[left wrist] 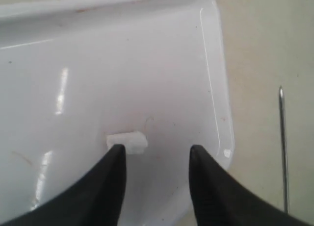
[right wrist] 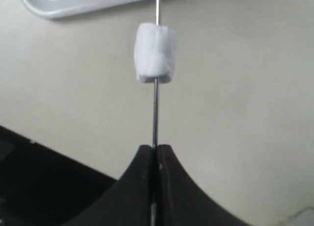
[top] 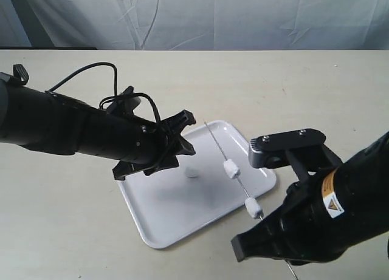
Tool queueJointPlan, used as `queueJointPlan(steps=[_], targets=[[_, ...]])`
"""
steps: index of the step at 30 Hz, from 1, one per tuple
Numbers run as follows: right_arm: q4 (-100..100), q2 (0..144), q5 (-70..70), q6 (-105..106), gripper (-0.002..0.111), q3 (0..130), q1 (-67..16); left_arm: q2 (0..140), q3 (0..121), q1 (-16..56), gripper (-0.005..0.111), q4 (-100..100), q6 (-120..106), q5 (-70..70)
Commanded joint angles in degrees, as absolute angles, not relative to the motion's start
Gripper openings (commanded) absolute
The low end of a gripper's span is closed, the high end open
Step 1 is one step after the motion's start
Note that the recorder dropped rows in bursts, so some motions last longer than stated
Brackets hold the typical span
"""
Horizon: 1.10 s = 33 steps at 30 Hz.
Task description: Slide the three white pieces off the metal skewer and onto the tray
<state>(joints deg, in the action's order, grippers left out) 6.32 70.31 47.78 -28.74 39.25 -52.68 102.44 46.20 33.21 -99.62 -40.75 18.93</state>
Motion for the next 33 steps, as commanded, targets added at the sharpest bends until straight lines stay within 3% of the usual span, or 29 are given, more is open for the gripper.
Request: queueJointPlan(steps=[1, 15, 33], targets=[[2.91, 74.24, 41.51, -30.04, -0.001, 39.16, -52.7, 102.74, 46.28, 33.29, 0.041, -99.95, -40.93, 22.44], [3.72, 86.64, 23.17, -30.04, -0.001, 39.16, -52.7, 101.98, 46.28, 33.29, 0.041, -99.95, -42.54, 24.18], [14.19, 86.64, 24.19, -22.42, -0.001, 39.16, -52.7, 101.98, 46.28, 33.29, 0.041, -99.95, -42.54, 21.65]])
